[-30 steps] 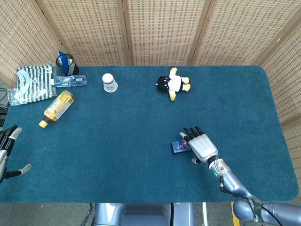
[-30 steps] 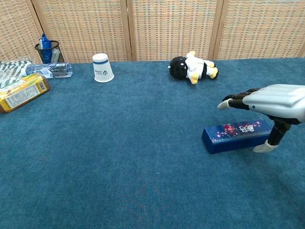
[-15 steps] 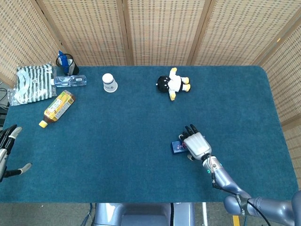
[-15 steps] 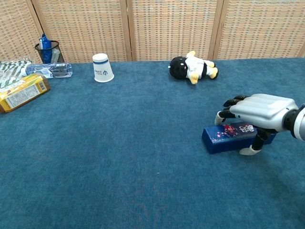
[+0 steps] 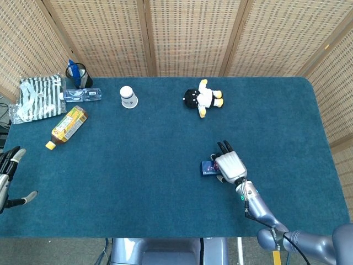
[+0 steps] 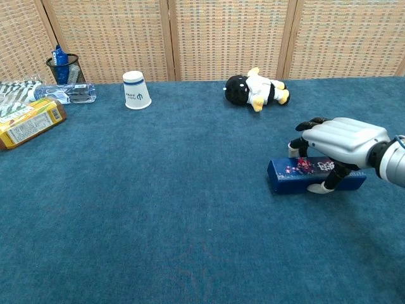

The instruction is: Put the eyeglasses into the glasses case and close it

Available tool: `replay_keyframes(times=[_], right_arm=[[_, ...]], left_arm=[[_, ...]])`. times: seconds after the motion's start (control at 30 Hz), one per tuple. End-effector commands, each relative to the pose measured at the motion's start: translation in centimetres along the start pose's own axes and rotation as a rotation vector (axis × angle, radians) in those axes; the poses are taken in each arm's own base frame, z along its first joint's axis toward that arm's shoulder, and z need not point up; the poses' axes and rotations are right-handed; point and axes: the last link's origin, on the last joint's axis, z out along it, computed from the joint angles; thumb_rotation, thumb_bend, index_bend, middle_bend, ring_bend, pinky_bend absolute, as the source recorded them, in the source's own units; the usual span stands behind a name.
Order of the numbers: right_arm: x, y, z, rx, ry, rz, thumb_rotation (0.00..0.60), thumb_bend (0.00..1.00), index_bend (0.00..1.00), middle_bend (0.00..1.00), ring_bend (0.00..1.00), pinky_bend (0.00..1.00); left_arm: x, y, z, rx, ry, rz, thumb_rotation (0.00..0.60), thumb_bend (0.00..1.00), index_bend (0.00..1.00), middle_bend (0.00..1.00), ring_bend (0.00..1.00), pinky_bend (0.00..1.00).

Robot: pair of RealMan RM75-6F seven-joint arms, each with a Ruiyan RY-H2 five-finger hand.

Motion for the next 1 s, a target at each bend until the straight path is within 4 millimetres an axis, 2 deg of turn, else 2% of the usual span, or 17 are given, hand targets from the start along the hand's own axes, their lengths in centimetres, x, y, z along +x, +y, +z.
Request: replay_keyframes(times=[0.03, 0.07, 0.13, 0.2, 0.27, 0.4, 0.5, 0.6, 0.7, 0.93, 1.0], right_arm=[[-0.1, 0.0, -0.1, 0.000, -0.001, 0.006, 0.600, 0.33, 0.37, 0.37, 0.05, 0.00], [-0.1, 0.0, -0.1, 0.002, -0.006, 0.010, 0.600, 0.31, 0.34, 0.31, 0.04, 0.00], [-0.2, -0.1, -0.3, 0.010, -0.026, 0.018, 0.600, 0.20, 0.16, 0.11, 0.01, 0.00], [-0.5, 0.0, -0.6, 0.017, -0.068, 0.015, 0.600, 0.07, 0.03, 0.01, 0.00, 0.00], [-0.3, 0.0, -0.8, 0.017, -0.095, 0.022, 0.600, 0.01, 0.00, 0.00, 0.00, 0.00], [1.3, -0.2, -1.9, 0.004, -0.064, 0.084, 0.600, 0.00, 0.00, 0.00, 0.00, 0.00], [3.3, -0.2, -3.5, -0.014, -0.008, 0.168, 0.600, 0.00, 0.00, 0.00, 0.00, 0.00], [5.0, 0.4, -6.2, -0.036, 0.082, 0.235, 0.600, 0.00, 0.00, 0.00, 0.00, 0.00], [5.8, 1.7, -9.2, -0.062, 0.172, 0.253, 0.600, 0.00, 0.00, 0.00, 0.00, 0.00], [5.7, 6.3, -17.0, -0.176, 0.445, 0.272, 0.600, 0.00, 0.00, 0.00, 0.00, 0.00], [5.5, 7.2, -18.3, -0.205, 0.517, 0.255, 0.600, 0.00, 0.00, 0.00, 0.00, 0.00]], left_arm=[[0.0, 0.0, 0.0, 0.000, 0.000, 0.000, 0.600, 0.00, 0.00, 0.00, 0.00, 0.00], [0.0, 0.0, 0.0, 0.000, -0.001, 0.000, 0.600, 0.00, 0.00, 0.00, 0.00, 0.00], [0.0, 0.0, 0.0, -0.001, 0.000, 0.001, 0.600, 0.00, 0.00, 0.00, 0.00, 0.00], [0.0, 0.0, 0.0, -0.002, 0.001, 0.000, 0.600, 0.00, 0.00, 0.00, 0.00, 0.00], [0.1, 0.0, -0.1, -0.003, 0.001, -0.002, 0.600, 0.00, 0.00, 0.00, 0.00, 0.00], [0.2, 0.0, -0.2, -0.007, 0.005, -0.007, 0.600, 0.00, 0.00, 0.00, 0.00, 0.00], [0.4, -0.1, -0.3, -0.008, 0.012, -0.014, 0.600, 0.00, 0.00, 0.00, 0.00, 0.00], [0.6, -0.3, -0.4, -0.007, 0.017, -0.020, 0.600, 0.00, 0.00, 0.00, 0.00, 0.00], [0.9, -0.4, -0.6, -0.010, 0.026, -0.026, 0.600, 0.00, 0.00, 0.00, 0.00, 0.00], [1.2, -0.4, -1.2, -0.037, 0.044, -0.029, 0.600, 0.00, 0.00, 0.00, 0.00, 0.00], [1.1, -0.3, -1.3, -0.042, 0.045, -0.021, 0.600, 0.00, 0.00, 0.00, 0.00, 0.00]])
